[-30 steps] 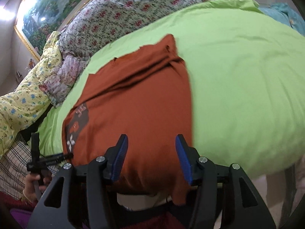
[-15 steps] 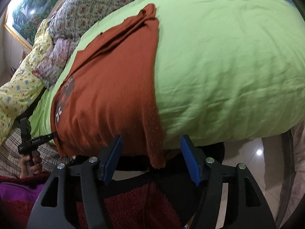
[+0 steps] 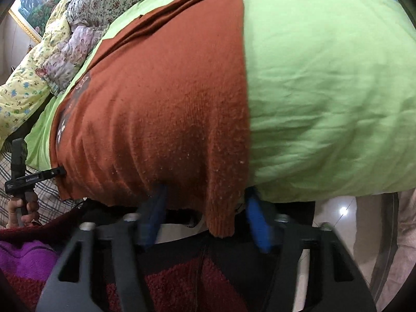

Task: Fold small clothes

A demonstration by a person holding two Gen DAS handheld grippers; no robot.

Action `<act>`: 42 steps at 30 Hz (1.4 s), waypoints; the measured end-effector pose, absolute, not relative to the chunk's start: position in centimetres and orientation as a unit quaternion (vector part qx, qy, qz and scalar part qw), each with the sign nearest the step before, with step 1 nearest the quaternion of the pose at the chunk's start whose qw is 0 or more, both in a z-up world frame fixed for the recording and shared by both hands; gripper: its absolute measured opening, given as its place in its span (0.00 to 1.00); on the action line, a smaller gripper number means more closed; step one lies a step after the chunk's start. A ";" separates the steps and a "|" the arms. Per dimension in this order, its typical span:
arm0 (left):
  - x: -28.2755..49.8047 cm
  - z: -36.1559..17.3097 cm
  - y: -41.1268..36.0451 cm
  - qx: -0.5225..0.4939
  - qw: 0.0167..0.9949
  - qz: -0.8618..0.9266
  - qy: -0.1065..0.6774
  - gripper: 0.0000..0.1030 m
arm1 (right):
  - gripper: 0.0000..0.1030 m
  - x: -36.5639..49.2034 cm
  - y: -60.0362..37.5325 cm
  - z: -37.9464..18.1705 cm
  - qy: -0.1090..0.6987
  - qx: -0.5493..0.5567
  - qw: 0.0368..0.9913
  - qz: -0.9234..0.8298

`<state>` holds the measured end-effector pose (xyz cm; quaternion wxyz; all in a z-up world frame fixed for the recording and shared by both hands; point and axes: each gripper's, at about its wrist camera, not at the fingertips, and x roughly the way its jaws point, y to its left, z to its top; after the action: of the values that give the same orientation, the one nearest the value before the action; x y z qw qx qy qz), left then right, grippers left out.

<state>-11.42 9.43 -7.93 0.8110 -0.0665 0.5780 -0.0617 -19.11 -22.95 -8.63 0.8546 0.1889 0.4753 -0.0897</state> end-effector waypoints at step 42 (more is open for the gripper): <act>9.0 6.3 15.5 -0.214 0.909 -0.165 0.317 0.06 | 0.07 -6.0 -33.8 5.8 0.178 0.347 0.920 0.036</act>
<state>9.00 15.50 6.29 0.9091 -0.2137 0.3173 -0.1645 -6.01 -33.81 5.76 0.9203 0.3466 0.1780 0.0364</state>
